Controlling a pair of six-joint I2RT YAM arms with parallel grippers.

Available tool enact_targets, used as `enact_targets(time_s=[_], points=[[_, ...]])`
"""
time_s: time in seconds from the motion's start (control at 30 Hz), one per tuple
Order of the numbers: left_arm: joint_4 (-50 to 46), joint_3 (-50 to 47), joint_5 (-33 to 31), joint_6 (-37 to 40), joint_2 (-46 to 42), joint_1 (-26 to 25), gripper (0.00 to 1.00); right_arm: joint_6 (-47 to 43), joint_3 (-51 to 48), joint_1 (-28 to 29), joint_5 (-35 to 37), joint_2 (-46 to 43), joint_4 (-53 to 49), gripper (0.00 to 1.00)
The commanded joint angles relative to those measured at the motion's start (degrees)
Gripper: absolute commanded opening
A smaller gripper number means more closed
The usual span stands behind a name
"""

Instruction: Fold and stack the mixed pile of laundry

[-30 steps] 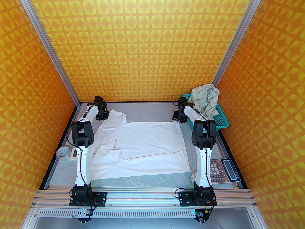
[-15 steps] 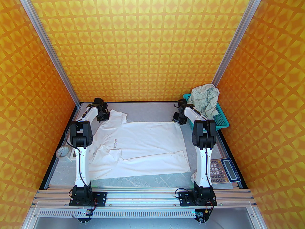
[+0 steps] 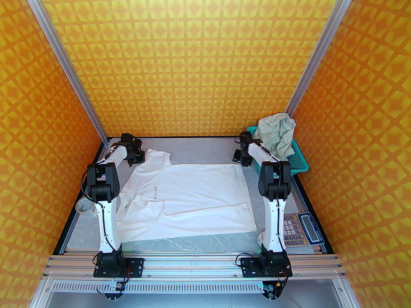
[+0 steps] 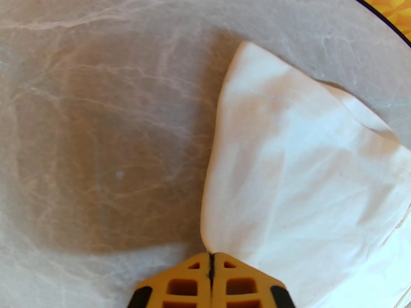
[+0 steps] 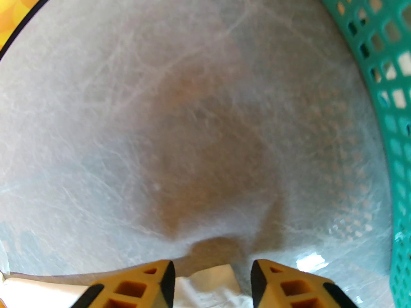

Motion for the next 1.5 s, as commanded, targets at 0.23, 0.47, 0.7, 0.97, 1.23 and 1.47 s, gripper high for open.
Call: enact_targets(time_s=[0.23,0.47,0.7,0.97,1.23,1.47], points=[[2.0,-1.6,3.1,1.7,-1.8,0.2,0.0,1.3,2.0,-0.2,-0.6,2.6,-0.5,0.28],[8.5,-7.7,4.1,1.8,-6.9,0.3,0.0,0.0,2.0,-0.2,0.9,1.0,-0.9,0.07],[14.9,-14.6,6.8,1.0,-12.7,0.8,0.0,-1.2,-0.1,-0.2,1.6,-2.8,0.1,0.0],[21.3,-24.3,10.3,-0.8,-18.6,2.1,0.0,-2.7,-3.2,-0.4,2.2,-5.8,0.9,0.0],[23.6,-31.7,11.6,-0.8,-24.2,3.3,0.0,-3.3,-8.1,-0.7,1.9,-9.5,2.8,0.0],[26.2,-35.9,13.5,-1.8,-28.7,4.3,0.0,-3.7,-12.5,-1.1,1.3,-13.6,4.5,0.0]])
